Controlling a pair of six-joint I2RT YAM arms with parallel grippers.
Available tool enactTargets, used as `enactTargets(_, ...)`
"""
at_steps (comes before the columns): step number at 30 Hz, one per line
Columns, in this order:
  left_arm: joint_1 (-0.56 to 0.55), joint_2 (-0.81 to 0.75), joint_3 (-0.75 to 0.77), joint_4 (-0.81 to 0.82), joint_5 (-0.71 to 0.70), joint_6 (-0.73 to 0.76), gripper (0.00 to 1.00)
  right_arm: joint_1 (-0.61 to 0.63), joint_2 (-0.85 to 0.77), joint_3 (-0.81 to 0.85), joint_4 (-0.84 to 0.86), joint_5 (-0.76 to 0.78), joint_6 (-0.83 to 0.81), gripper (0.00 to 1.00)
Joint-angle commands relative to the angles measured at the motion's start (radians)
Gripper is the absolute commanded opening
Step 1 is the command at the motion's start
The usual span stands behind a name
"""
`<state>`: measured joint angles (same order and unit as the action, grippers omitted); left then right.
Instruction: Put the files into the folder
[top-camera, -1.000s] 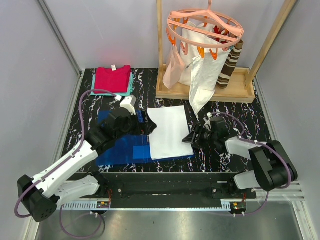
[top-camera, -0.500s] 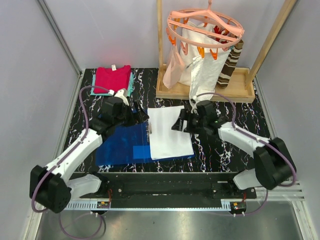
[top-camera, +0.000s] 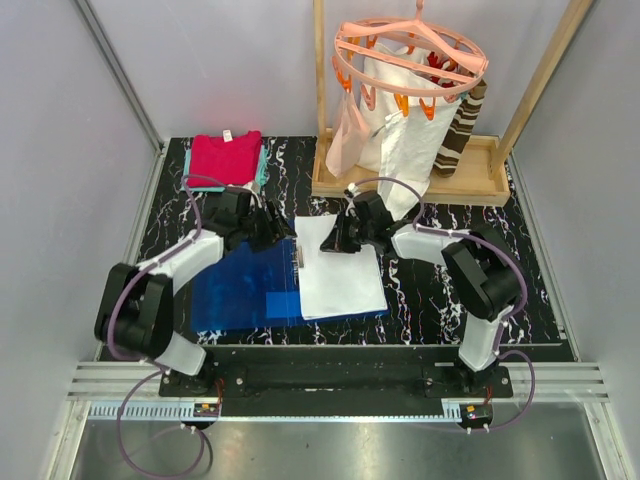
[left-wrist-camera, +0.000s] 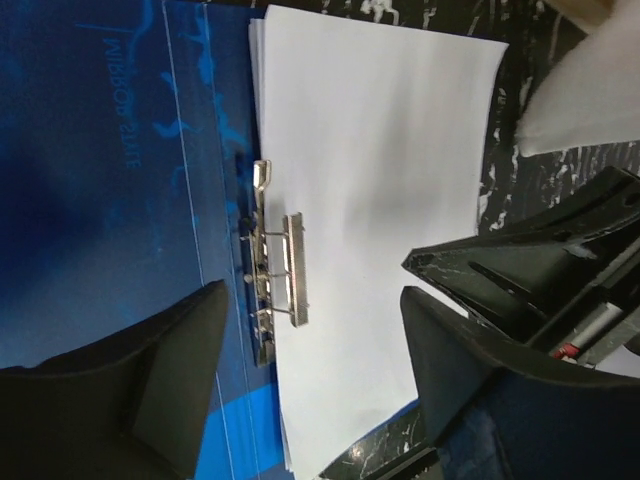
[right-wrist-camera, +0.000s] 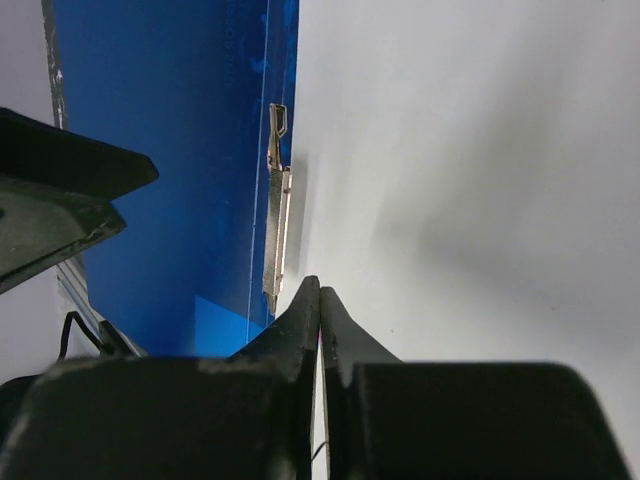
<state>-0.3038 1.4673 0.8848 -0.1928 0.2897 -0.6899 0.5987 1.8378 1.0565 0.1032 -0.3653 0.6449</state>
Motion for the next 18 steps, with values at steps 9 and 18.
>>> enactTargets(9,0.048,0.264,0.146,0.118,0.060,-0.013,0.51,0.016,0.124,0.034,0.158,-0.052,0.033,0.00)
enactTargets(18,0.048,0.358,0.187,0.151,0.068,-0.036,0.45,0.016,0.182,0.003,0.168,-0.035,0.047,0.00)
